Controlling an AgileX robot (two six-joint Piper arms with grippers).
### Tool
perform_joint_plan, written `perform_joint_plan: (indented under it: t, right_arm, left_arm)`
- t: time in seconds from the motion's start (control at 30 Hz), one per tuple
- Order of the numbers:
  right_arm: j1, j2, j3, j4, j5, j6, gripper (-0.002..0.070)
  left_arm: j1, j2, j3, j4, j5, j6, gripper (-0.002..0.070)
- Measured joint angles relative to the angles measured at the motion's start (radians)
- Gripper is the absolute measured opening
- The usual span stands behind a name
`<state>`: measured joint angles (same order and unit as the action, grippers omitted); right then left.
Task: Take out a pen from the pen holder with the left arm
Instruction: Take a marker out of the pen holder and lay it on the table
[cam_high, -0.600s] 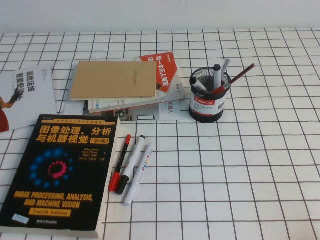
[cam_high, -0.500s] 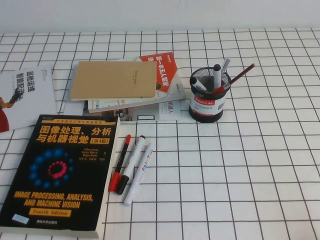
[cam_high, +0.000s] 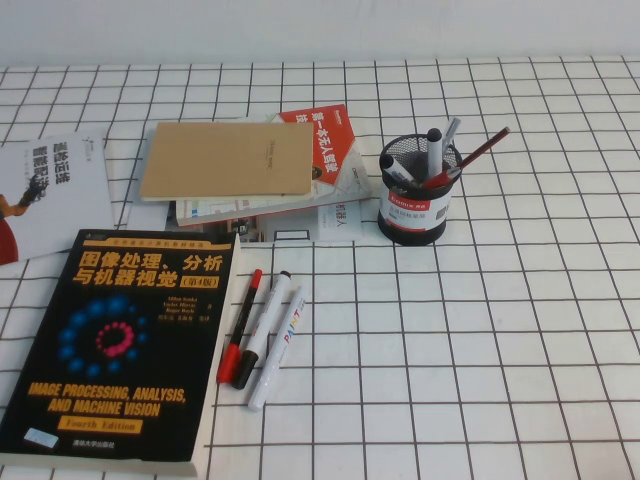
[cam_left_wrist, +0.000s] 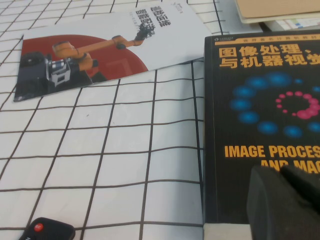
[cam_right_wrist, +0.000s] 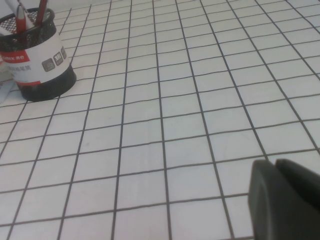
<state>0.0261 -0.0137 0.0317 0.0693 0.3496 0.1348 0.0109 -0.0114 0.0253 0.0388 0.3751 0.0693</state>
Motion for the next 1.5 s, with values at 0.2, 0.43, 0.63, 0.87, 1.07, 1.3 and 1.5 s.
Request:
perform_joint_plan:
  t: [0.2, 0.43, 0.63, 0.87, 1.07, 1.3, 1.5]
  right_arm:
    - [0.0, 0.0, 0.0, 0.0, 0.0, 0.0, -0.0017]
    - [0.0, 0.0, 0.0, 0.0, 0.0, 0.0, -0.0017]
    - [0.0, 0.0, 0.0, 0.0, 0.0, 0.0, -0.0017]
    - [0.0, 0.0, 0.0, 0.0, 0.0, 0.0, -0.0016]
    - [0.0, 0.0, 0.0, 0.0, 0.0, 0.0, -0.0017]
    - [0.0, 0.0, 0.0, 0.0, 0.0, 0.0, -0.0017]
    - [0.0, 0.0, 0.0, 0.0, 0.0, 0.0, -0.0017]
  left_arm:
    - [0.0, 0.0, 0.0, 0.0, 0.0, 0.0, 0.0001]
    - [0.0, 0.0, 0.0, 0.0, 0.0, 0.0, 0.0001]
    - [0.0, 0.0, 0.0, 0.019, 0.0, 0.0, 0.0001]
    - [0.0, 0.0, 0.0, 0.087, -0.055, -0.001, 0.0001]
    - [0.0, 0.0, 0.0, -0.183, -0.324, -0.226, 0.0001]
    - [0.0, 0.0, 0.0, -0.407, -0.486, -0.469, 0.0001]
    - [0.0, 0.0, 0.0, -0.419, -0.492, -0.485, 0.0001]
